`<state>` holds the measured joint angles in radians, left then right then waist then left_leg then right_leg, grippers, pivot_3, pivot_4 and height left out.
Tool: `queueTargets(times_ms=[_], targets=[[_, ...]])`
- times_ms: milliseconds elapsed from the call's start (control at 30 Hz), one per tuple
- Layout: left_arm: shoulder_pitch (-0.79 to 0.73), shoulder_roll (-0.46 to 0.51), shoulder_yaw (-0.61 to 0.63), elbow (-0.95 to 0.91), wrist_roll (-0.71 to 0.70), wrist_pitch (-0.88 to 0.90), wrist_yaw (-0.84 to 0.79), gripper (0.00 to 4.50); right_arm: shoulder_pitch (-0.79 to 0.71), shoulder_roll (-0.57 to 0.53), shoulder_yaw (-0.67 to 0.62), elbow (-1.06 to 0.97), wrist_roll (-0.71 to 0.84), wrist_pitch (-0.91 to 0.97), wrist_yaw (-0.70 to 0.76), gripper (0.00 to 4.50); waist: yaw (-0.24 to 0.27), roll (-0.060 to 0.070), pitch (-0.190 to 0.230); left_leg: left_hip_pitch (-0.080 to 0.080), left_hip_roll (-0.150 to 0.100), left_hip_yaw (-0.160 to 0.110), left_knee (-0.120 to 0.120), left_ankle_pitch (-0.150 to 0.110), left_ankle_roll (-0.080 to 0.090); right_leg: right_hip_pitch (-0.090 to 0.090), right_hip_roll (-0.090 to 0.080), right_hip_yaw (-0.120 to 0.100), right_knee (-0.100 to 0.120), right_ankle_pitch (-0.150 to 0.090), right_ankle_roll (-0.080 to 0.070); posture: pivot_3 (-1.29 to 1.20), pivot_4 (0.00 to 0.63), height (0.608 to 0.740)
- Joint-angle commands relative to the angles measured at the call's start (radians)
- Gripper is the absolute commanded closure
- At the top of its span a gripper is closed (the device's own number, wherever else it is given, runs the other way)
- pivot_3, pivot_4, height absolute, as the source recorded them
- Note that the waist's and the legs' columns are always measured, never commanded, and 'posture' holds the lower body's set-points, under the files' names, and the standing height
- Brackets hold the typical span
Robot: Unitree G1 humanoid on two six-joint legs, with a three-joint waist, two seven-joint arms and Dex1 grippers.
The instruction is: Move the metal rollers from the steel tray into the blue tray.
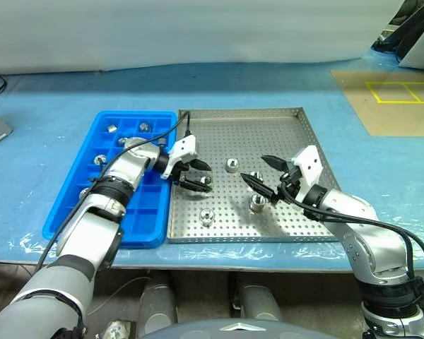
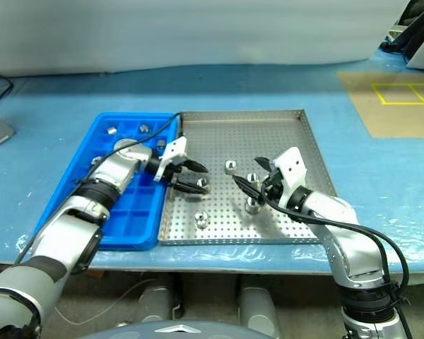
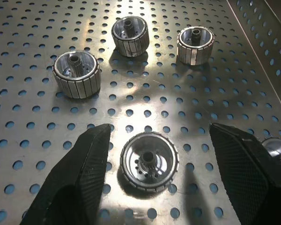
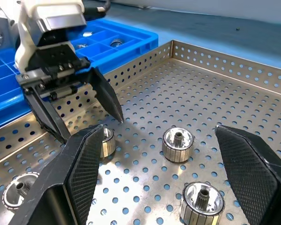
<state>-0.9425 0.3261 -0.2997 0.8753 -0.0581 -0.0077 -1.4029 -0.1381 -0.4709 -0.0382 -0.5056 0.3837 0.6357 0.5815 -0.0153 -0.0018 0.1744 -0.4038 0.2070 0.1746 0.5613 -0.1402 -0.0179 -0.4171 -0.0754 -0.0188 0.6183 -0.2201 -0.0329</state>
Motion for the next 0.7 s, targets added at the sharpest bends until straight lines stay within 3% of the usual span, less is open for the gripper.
queueTargets(times_ms=[33,267,567,700], targets=[[-0.041,-0.015,-0.017,0.038,0.042,-0.054,-0.014,0.97,0.008,-0.008,-0.011,-0.056,0.014,0.002,-0.016,0.51,0.000,0.000,0.000,0.000,0.000,0.000,0.000,0.000,0.000,0.000,0.000,0.000,0.000,0.000,0.000,-0.50,0.150,0.740],[-0.074,0.001,-0.087,0.129,0.179,-0.110,-0.005,0.97,0.004,-0.003,0.000,-0.054,0.008,-0.001,-0.037,0.51,-0.004,0.000,0.000,0.001,0.000,0.000,0.000,-0.001,0.001,0.000,0.000,0.000,-0.001,0.000,0.000,-0.50,0.150,0.740],[-0.086,-0.030,-0.074,0.171,0.217,-0.162,0.048,0.97,-0.002,0.006,0.017,-0.044,-0.011,-0.017,-0.068,0.51,-0.022,0.000,0.000,0.003,0.000,0.000,0.000,-0.001,0.001,0.003,0.000,0.000,-0.001,0.000,0.000,-0.51,0.150,0.740],[-0.086,-0.040,-0.050,0.167,0.195,-0.159,0.030,1.90,0.000,0.007,0.018,-0.048,-0.009,-0.016,-0.073,0.51,-0.023,0.000,0.000,0.002,0.000,0.000,0.000,-0.001,0.001,0.003,0.000,0.000,-0.002,0.000,0.000,-0.52,0.150,0.740]])
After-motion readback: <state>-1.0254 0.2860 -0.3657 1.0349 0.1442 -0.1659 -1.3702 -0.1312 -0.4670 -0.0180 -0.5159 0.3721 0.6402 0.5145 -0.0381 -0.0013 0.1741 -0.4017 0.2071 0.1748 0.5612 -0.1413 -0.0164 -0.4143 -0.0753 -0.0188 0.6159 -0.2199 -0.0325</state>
